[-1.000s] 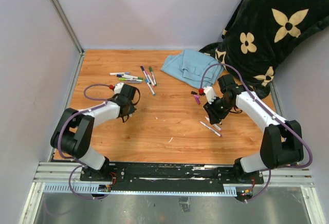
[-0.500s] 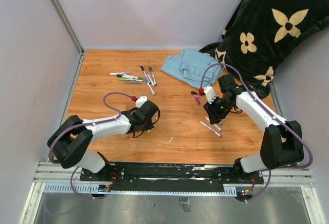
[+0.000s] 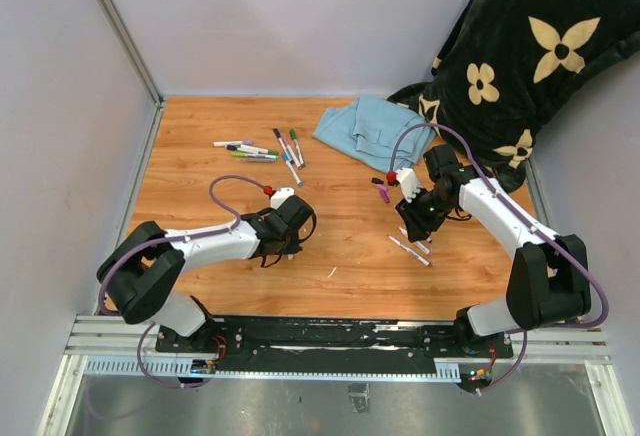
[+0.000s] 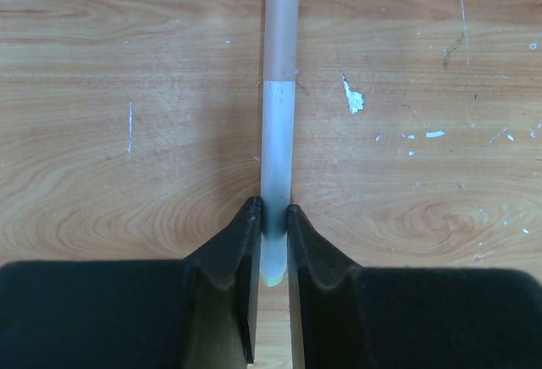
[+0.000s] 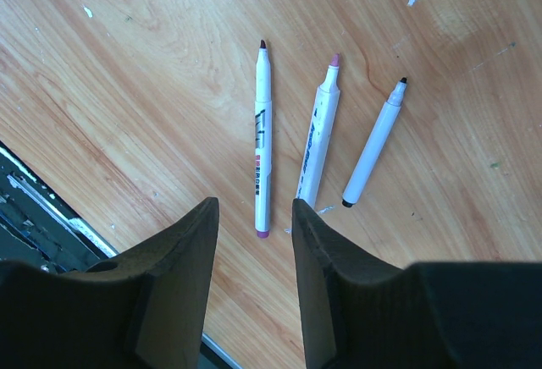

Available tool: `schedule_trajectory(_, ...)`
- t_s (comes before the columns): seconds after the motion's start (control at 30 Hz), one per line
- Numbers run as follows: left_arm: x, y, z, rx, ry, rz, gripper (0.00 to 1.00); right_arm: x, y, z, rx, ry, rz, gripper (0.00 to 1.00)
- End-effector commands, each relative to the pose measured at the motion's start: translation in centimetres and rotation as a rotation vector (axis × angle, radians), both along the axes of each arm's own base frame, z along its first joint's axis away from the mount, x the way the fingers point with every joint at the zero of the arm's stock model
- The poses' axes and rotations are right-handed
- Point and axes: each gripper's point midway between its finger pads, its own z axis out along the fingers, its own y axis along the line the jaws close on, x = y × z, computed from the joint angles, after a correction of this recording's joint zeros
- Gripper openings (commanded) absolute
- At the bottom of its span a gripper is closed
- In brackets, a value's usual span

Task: Open the pen caps
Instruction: Pick up the pen from the center of the board.

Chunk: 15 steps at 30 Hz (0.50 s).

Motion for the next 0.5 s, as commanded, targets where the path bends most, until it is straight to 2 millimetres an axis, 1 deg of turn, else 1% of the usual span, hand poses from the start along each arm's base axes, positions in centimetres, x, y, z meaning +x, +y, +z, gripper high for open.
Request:
schedule_trajectory(0.0, -1.3, 1.4, -1.6, 0.116, 0.071, -0.046, 0.19, 0.2, -0.1, 0.8, 0.014, -0.010, 0.010, 0.41)
schedule_trajectory(0.1, -0.6, 0.9, -1.4, 0.116, 0.055, -0.056, 0.30, 0.1, 0.0, 0.8, 0.015, -0.009, 0.010, 0.41)
schedule_trajectory(0.13, -0.3, 0.8, -1.3, 0.119, 0.047, -0.055, 0.34, 0.2, -0.1, 0.8, 0.015, -0.010, 0.009, 0.41)
schedule_trajectory(0.23, 0.7, 0.5, -0.8, 0.118, 0.028, -0.058, 0.37, 0.2, -0.1, 0.8, 0.015, -0.010, 0.009, 0.42)
schedule_trajectory(0.27, 1.1, 0.4, -0.6, 0.116, 0.024, -0.058, 0.42, 0.1, -0.1, 0.8, 0.015, -0.008, 0.009, 0.42)
schedule_trajectory(0.3, 1.5, 0.4, -0.5, 0.115, 0.019, -0.056, 0.43, 0.1, -0.1, 0.8, 0.015, -0.009, 0.009, 0.42)
schedule_trajectory(0.47, 3.6, -0.1, 1.3, 0.084, -0.030, -0.073, 0.44, 0.1, 0.0, 0.8, 0.017, -0.011, 0.011, 0.42)
